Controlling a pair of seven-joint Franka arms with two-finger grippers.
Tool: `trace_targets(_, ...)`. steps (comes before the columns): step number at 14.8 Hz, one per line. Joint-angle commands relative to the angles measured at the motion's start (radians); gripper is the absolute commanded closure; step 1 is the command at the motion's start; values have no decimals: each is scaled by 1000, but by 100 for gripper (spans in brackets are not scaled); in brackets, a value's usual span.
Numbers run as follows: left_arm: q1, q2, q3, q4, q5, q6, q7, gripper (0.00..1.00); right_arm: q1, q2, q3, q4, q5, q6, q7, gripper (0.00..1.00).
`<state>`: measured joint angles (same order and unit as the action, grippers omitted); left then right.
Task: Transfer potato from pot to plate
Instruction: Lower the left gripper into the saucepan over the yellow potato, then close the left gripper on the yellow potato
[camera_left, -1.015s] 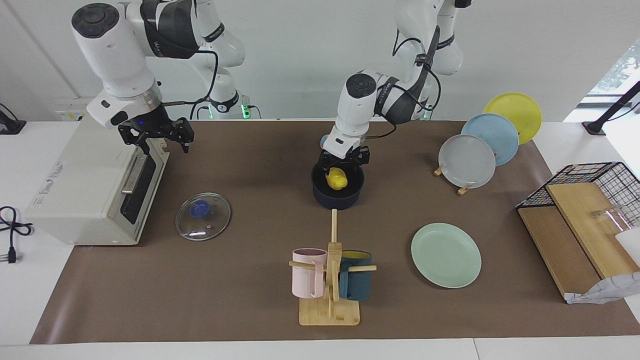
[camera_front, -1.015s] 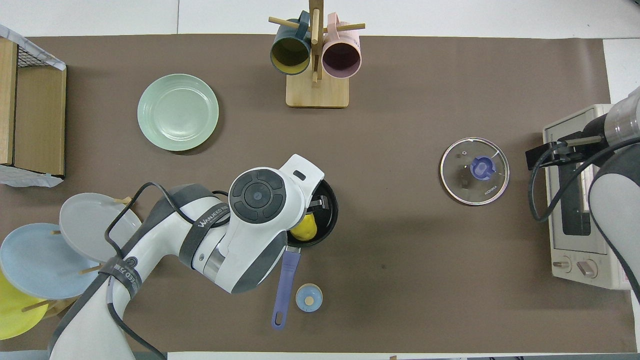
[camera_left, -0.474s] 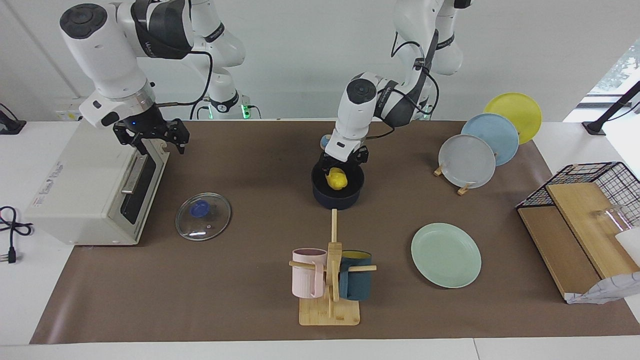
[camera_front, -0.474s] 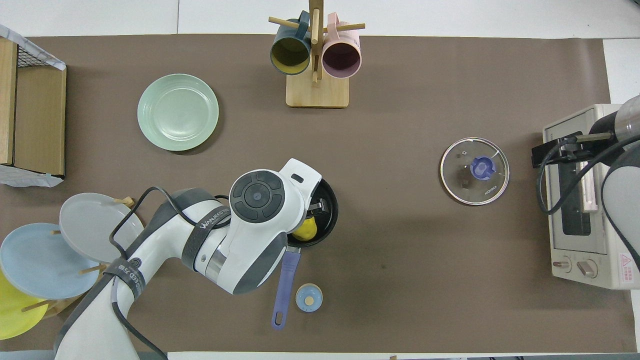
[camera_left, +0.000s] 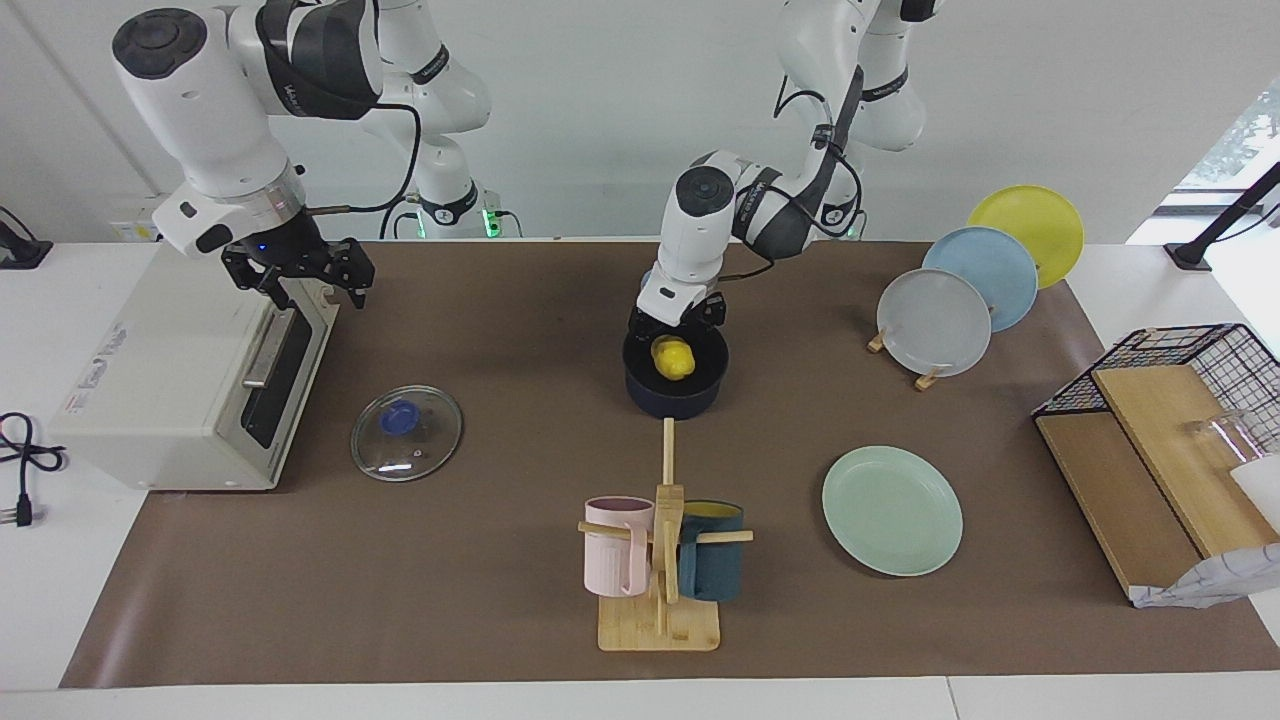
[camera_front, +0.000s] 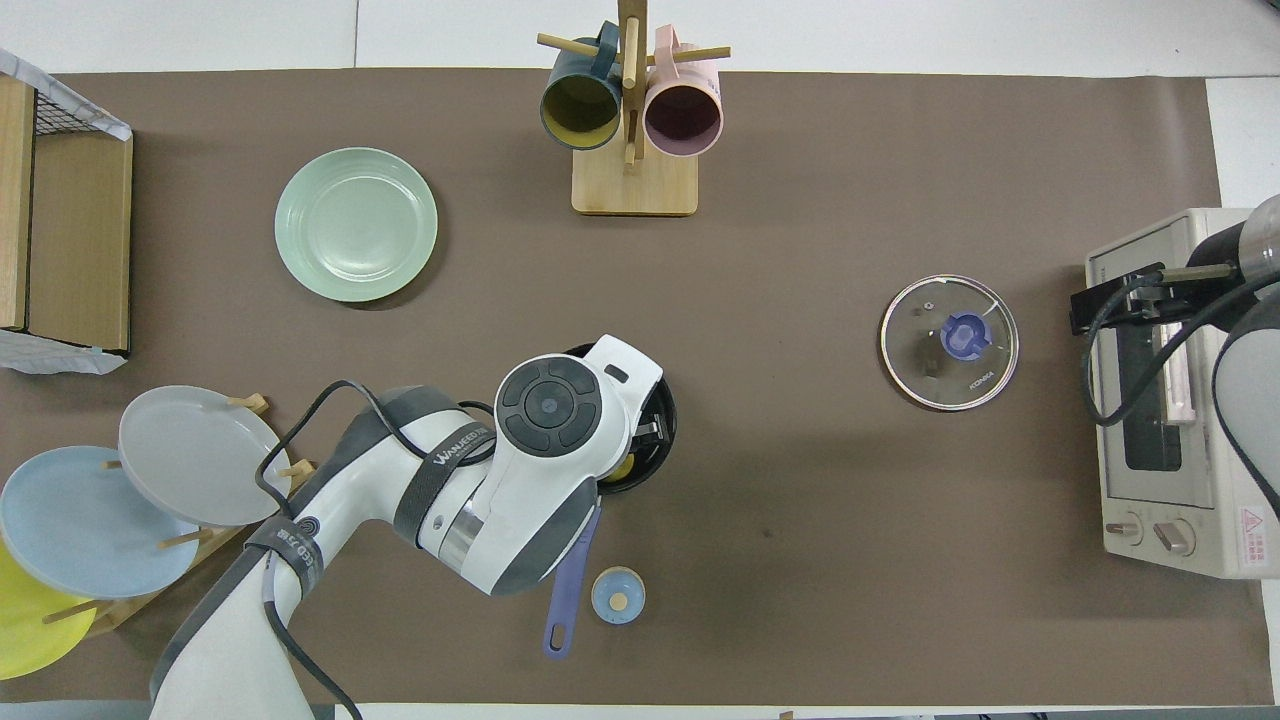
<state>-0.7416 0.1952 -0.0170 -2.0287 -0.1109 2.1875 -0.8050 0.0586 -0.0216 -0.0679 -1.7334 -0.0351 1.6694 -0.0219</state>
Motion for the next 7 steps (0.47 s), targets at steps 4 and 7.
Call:
trace_targets(4, -32, 23, 19, -13, -18, 21, -8, 0, 0, -8, -6, -8, 14, 6, 16, 0)
trace_targets(7, -41, 39, 19, -12, -18, 21, -8, 0, 0, -8, -6, -8, 14, 4, 16, 0)
